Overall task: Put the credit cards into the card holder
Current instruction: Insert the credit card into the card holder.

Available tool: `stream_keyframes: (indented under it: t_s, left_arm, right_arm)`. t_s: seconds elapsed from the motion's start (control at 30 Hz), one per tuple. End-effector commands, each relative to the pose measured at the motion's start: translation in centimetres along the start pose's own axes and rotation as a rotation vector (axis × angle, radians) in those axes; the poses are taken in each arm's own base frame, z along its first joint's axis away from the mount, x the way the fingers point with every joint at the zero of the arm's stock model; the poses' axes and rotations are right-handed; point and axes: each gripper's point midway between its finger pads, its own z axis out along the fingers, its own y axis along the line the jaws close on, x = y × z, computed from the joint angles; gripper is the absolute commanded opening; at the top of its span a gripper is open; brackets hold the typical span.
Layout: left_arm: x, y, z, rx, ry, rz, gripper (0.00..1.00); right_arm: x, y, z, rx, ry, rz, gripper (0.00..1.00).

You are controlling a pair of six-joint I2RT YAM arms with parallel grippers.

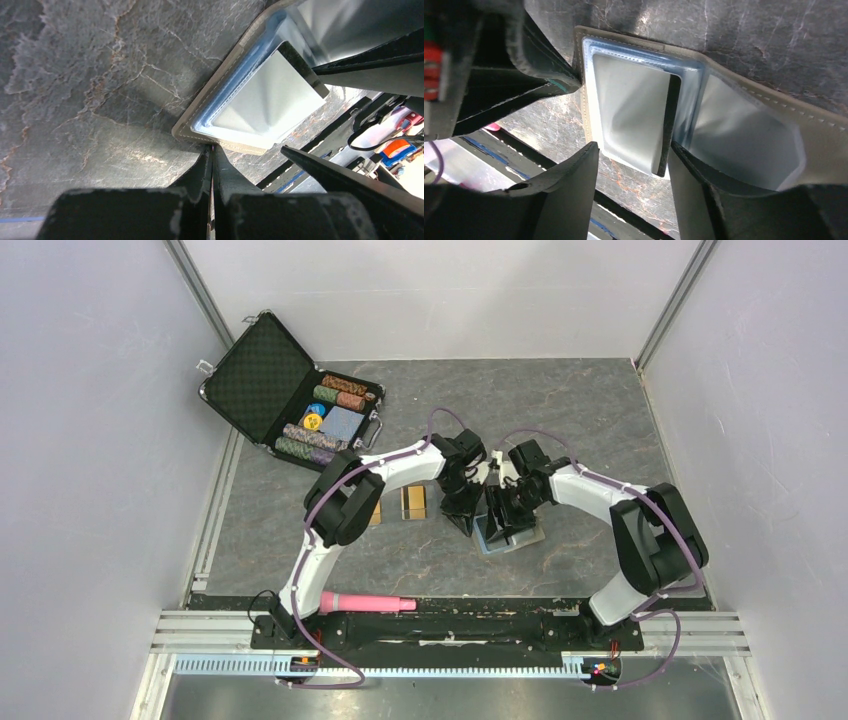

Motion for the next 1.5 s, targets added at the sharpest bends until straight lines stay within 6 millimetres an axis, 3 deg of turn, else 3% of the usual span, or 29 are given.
stream_keyframes:
  t_s: [0.0,0.17,0.27,0.33,0.47,0.7,1.03,1.13,1.47]
  left_arm:
    - [-1.2,0.5,1.4,-0.011,-0.023,0.049,0.02]
    - [-1.9,0.6,0.8,-0.029,-0.046,0.051,0.02]
    - [-2.8,1.6,-0.5,-0.094,-0.079,0.053,0.04]
    - [-3.3,2.2,-1.9,-0.152,-0.111,0.053,0.11]
    - [-4.4,3.1,-4.9,-0.24,-0.188,0.056,0.36]
    - [-4.1,2.9,-7.6,-0.181,-0.235,-0.016,0.45]
    - [-4.4,0.4,-6.7,0.162,-0.262,-0.157,0.47]
    - [-4.3,-0.1,-6.0,0.212,-0.25,-0.174,0.47]
    - [-3.3,2.1,-4.2,0.119,-0.222,-0.203,0.45]
  right_arm:
    - [0.6,0.8,1.4,-0.08,0.02,0.028,0.54]
    - [0.3,2.0,1.8,-0.154,0.019,0.059,0.52]
    - [-0.5,2.6,1.6,-0.174,-0.002,0.071,0.52]
    - [-1.3,3.2,1.2,-0.193,-0.032,0.08,0.54]
    - [-2.8,4.7,1.0,-0.268,-0.097,0.144,0.59]
    - [-5.2,5.9,0.4,-0.314,-0.17,0.173,0.66]
    - [-5.2,5.7,-1.1,-0.269,-0.191,0.127,0.65]
    - [-5.2,5.0,-1.3,-0.217,-0.19,0.104,0.6]
    - [-3.8,2.6,0.4,-0.129,-0.137,0.092,0.36]
